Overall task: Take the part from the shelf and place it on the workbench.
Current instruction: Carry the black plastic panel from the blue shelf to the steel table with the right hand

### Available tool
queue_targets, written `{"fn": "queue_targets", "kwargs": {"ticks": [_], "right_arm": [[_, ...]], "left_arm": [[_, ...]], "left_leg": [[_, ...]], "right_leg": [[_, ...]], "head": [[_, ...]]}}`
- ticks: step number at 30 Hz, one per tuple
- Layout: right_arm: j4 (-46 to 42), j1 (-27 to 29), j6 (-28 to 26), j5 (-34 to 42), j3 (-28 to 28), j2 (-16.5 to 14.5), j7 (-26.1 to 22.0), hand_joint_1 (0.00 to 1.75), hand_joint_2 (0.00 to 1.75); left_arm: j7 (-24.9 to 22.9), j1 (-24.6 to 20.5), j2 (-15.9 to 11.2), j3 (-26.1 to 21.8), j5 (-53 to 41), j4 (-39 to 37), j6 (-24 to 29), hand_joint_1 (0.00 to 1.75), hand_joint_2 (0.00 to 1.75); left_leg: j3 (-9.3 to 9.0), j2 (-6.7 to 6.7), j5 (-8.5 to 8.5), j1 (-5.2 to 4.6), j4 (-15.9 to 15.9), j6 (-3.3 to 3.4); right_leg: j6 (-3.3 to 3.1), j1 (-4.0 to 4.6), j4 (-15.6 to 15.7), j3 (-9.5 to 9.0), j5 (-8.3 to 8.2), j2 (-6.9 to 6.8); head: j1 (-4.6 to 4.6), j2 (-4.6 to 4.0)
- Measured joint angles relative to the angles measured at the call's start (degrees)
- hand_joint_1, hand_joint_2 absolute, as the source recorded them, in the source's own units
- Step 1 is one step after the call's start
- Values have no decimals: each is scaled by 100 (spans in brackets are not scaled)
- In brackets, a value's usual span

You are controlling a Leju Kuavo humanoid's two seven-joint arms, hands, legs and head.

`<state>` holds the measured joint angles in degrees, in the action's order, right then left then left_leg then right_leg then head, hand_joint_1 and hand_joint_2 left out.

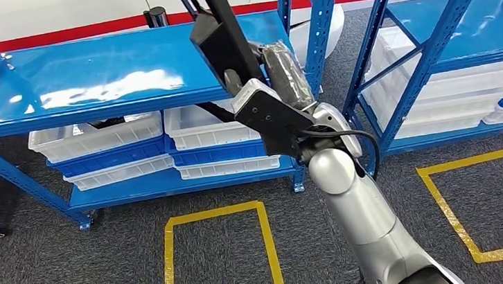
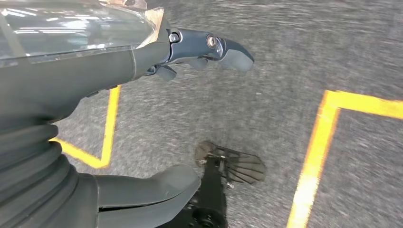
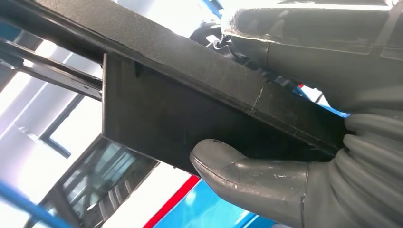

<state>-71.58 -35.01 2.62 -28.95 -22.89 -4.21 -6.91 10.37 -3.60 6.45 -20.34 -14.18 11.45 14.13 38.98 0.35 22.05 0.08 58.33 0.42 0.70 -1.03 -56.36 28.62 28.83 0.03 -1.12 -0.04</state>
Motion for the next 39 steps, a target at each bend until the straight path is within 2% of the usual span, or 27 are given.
{"fn": "queue_targets", "kwargs": {"ticks": [1,3,4,5,6,8,10,11,14,16,18,19,20,21,22,24,25,27,29,30,31,33,34,35,36,37,39], "right_arm": [[85,-71,27,23,-44,-66,-22,154,175],[230,-179,49,60,-120,-178,-54,154,175],[301,-211,52,76,-153,-216,-66,154,175],[362,-230,52,94,-178,-239,-76,154,175],[413,-237,52,115,-197,-252,-88,154,175],[465,-242,49,160,-214,-259,-112,154,175],[477,-250,45,201,-223,-255,-125,154,175],[477,-255,44,226,-235,-248,-126,154,175],[473,-245,34,302,-276,-183,-110,154,175],[449,-213,15,347,-287,-102,-70,154,175],[407,-153,-9,371,-291,-20,-24,154,175],[381,-105,-20,374,-291,20,-2,154,175],[355,-47,-29,376,-291,60,18,154,175],[325,13,-37,376,-290,96,38,154,175],[289,66,-44,377,-289,130,54,154,175],[216,122,-54,379,-288,171,69,154,175],[177,135,-59,380,-287,183,70,154,175],[122,152,-73,386,-285,203,72,154,175],[89,182,-88,392,-282,224,79,154,175],[73,197,-94,394,-282,227,84,154,175],[52,214,-99,397,-281,228,92,154,175],[11,242,-108,400,-281,224,112,154,175],[-4,261,-112,401,-280,219,129,154,175],[-12,279,-114,397,-281,210,146,154,175],[-14,294,-116,392,-282,195,162,154,175],[-10,295,-114,386,-283,170,173,154,175],[17,224,-97,395,-290,90,166,154,175]], "left_arm": [[-12,13,5,-44,34,-3,44,0,175],[-35,30,21,-117,76,-7,102,0,175],[-41,37,27,-146,87,-8,122,0,175],[-44,44,35,-173,92,-10,140,0,175],[-45,52,43,-194,91,-10,159,0,175],[-40,62,58,-221,86,-11,185,0,175],[-29,60,71,-238,66,-11,193,0,175],[-21,62,79,-246,53,-11,193,0,175],[4,85,104,-257,-5,-20,168,0,175],[11,94,109,-263,-59,-25,130,0,175],[12,97,104,-271,-113,-27,89,0,175],[12,100,103,-275,-139,-28,71,0,175],[11,103,104,-277,-168,-29,51,0,175],[10,104,104,-277,-190,-29,35,0,175],[9,105,105,-278,-210,-30,20,0,175],[7,106,105,-278,-227,-31,-1,0,175],[5,106,107,-278,-233,-31,-7,0,175],[4,111,109,-278,-243,-32,-15,0,175],[2,122,108,-277,-255,-33,-24,0,175],[2,130,104,-277,-261,-33,-30,0,175],[1,138,100,-276,-269,-33,-38,0,175],[1,147,93,-276,-285,-33,-64,0,175],[-1,148,92,-276,-289,-33,-80,0,175],[-6,147,91,-276,-289,-33,-94,0,175],[-15,147,89,-276,-280,-33,-103,0,175],[-24,145,84,-279,-260,-33,-106,0,175],[-37,129,75,-293,-200,-33,-77,0,175]], "left_leg": [[94,-14,246,16,229,-41],[308,-28,802,41,961,-111],[378,-30,945,51,1310,-134],[375,-29,958,60,1513,-146],[272,-28,867,67,1517,-148],[-232,-33,607,77,950,-129],[-792,-59,579,66,175,-83],[-941,-72,616,49,-59,-52],[-930,-58,567,4,-206,94],[-826,-28,444,12,-238,220],[-679,-17,323,5,-236,284],[-598,-15,263,-2,-232,291],[-517,-12,203,-7,-228,290],[-440,-11,146,-11,-222,285],[-366,-10,91,-13,-214,274],[-239,-12,-6,-23,-185,236],[-194,-8,-54,-30,-173,210],[-153,2,-149,-40,-171,148],[-129,2,-208,-28,-177,84],[-90,-8,-128,-18,-123,52],[-25,-19,60,-7,27,21],[169,-35,618,20,637,-43],[265,-36,848,36,1044,-75],[312,-36,953,52,1359,-101],[280,-35,944,71,1522,-122],[130,-34,831,91,1443,-135],[-424,-37,627,125,733,-147]], "right_leg": [[-63,-19,5,59,-72,-4],[-115,-7,-2,194,-199,-6],[-113,1,-5,264,-255,-7],[-105,7,-9,330,-308,-8],[-91,11,-13,395,-357,-9],[-50,11,-24,501,-443,-8],[11,34,-33,570,-516,-7],[49,44,-35,591,-554,-9],[175,40,-52,660,-628,-13],[169,40,-343,819,-368,-7],[116,34,-1057,1072,120,-3],[122,32,-1439,1165,291,-4],[156,31,-1710,1195,368,-3],[206,31,-1788,1130,337,-4],[261,32,-1631,949,226,-4],[286,42,-804,341,57,-6],[253,61,-387,63,51,-5],[166,99,32,-157,111,3],[87,74,47,-82,50,7],[32,48,45,-55,4,4],[-28,18,52,-16,-57,-1],[-98,3,46,92,-178,-6],[-106,5,38,168,-238,-8],[-98,8,24,243,-289,-9],[-85,8,5,322,-338,-10],[-64,4,-21,397,-376,-10],[-14,-4,-95,525,-428,-5]], "head": [[6,0],[20,0],[20,0],[21,0],[21,0],[22,0],[18,0],[14,0],[9,0],[-3,0],[-16,0],[-16,0],[-16,0],[-16,0],[-16,0],[-16,0],[-10,1],[-12,2],[-20,2],[-16,2],[-14,2],[-7,2],[-6,2],[-6,2],[-6,2],[-6,2],[-5,2]]}}
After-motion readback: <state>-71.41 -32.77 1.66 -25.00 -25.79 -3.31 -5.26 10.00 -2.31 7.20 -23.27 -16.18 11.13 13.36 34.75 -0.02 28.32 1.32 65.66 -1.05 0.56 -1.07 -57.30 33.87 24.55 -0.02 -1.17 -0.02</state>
